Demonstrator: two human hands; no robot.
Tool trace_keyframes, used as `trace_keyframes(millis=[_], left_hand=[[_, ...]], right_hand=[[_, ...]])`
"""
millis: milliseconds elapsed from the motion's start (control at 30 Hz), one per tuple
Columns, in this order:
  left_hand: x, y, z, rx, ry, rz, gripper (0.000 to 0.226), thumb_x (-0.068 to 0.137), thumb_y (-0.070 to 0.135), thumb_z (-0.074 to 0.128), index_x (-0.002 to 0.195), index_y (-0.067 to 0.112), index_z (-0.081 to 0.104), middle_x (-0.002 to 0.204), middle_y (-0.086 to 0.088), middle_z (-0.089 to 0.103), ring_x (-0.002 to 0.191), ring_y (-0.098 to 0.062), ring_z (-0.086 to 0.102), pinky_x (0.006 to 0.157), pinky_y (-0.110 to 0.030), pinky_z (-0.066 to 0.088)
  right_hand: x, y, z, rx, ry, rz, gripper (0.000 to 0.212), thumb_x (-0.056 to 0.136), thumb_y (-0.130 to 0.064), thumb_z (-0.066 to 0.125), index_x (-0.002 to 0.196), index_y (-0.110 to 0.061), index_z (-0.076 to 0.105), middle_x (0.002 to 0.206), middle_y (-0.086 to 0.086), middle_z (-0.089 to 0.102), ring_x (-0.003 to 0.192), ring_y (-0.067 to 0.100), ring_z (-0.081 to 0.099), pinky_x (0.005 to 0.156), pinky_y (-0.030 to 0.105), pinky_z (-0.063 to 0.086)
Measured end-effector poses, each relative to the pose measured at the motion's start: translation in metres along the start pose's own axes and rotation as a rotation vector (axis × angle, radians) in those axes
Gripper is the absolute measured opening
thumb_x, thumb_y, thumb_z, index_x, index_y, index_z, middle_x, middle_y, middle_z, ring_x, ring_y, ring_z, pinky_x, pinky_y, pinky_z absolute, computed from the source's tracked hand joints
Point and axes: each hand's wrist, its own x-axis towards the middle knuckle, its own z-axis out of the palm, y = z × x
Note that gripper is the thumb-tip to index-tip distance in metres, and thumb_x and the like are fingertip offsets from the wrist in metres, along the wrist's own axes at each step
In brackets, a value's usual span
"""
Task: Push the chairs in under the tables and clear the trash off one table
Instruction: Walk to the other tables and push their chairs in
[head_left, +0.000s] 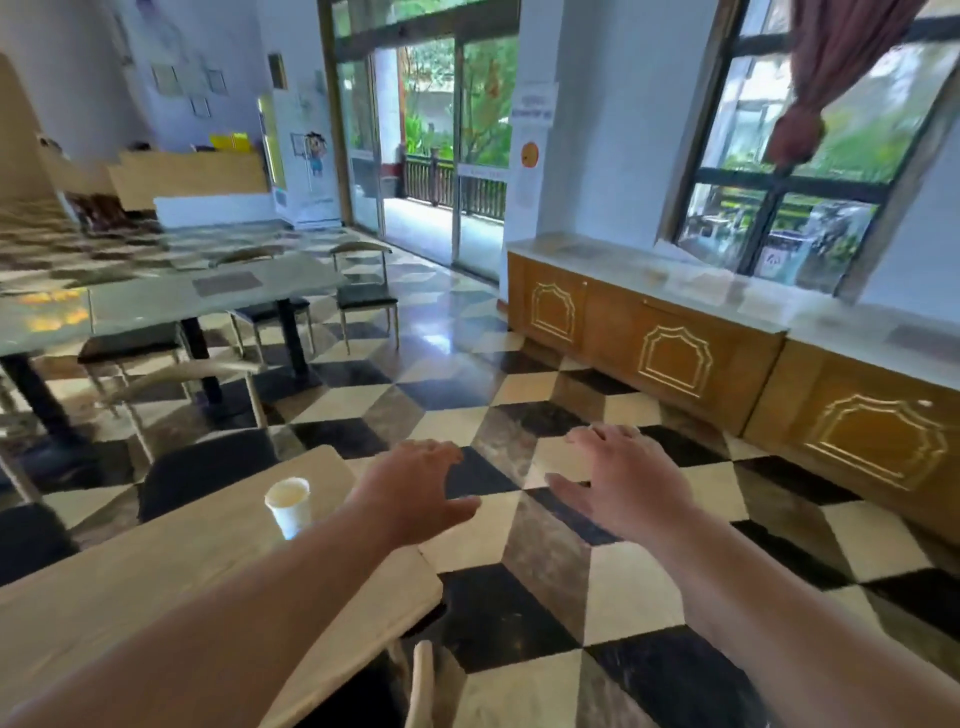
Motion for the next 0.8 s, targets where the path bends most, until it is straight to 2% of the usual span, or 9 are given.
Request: trace_keyframes(millis=[233, 367, 467, 633, 800], left_hand=[[0.124, 0.112, -0.011, 0.054, 0.065, 0.086, 0.071, 0.091, 0.074, 0.059, 0.147, 0.032, 0.051, 0.151, 0.003, 0.057, 0.139, -0.019, 0.052, 0.112, -0.040, 0.044], [0.179, 0.146, 0.002, 0.068, 0.083, 0.056, 0.070, 0.089, 0.075, 0.061, 0.145, 0.035, 0.051, 0.150, 0.005, 0.057, 0.136, -0.020, 0.053, 0.109, -0.042, 0.048], [0.213, 0.152, 0.022, 0.048, 0.061, 0.021, 0.072, 0.085, 0.079, 0.060, 0.144, 0.038, 0.049, 0.150, 0.006, 0.056, 0.137, -0.020, 0.052, 0.111, -0.045, 0.047], [0.280, 0.136, 0.056, 0.027, 0.007, -0.001, 0.071, 0.090, 0.072, 0.058, 0.149, 0.033, 0.047, 0.151, 0.004, 0.052, 0.138, -0.021, 0.047, 0.110, -0.045, 0.041], [0.385, 0.105, 0.073, -0.026, -0.002, 0.007, 0.074, 0.091, 0.070, 0.060, 0.153, 0.032, 0.044, 0.159, 0.003, 0.047, 0.145, -0.023, 0.043, 0.116, -0.046, 0.038]], right_hand=[[0.044, 0.147, -0.034, 0.081, 0.027, 0.100, 0.077, 0.091, -0.080, 0.048, 0.150, -0.031, 0.043, 0.149, -0.004, 0.057, 0.135, 0.022, 0.054, 0.103, 0.042, 0.051], [0.077, 0.205, -0.028, 0.053, 0.018, 0.107, 0.071, 0.093, -0.080, 0.044, 0.147, -0.034, 0.046, 0.148, -0.007, 0.056, 0.136, 0.021, 0.050, 0.108, 0.043, 0.047], [0.105, 0.229, -0.009, 0.044, -0.028, 0.089, 0.071, 0.094, -0.078, 0.044, 0.148, -0.032, 0.047, 0.151, -0.005, 0.055, 0.141, 0.022, 0.048, 0.114, 0.045, 0.044], [0.166, 0.254, 0.040, 0.018, -0.088, 0.088, 0.075, 0.094, -0.080, 0.044, 0.151, -0.033, 0.044, 0.152, -0.005, 0.054, 0.139, 0.021, 0.050, 0.113, 0.043, 0.045], [0.263, 0.280, 0.072, 0.009, -0.112, 0.110, 0.078, 0.093, -0.078, 0.049, 0.155, -0.033, 0.035, 0.157, -0.005, 0.050, 0.143, 0.020, 0.048, 0.111, 0.042, 0.048]])
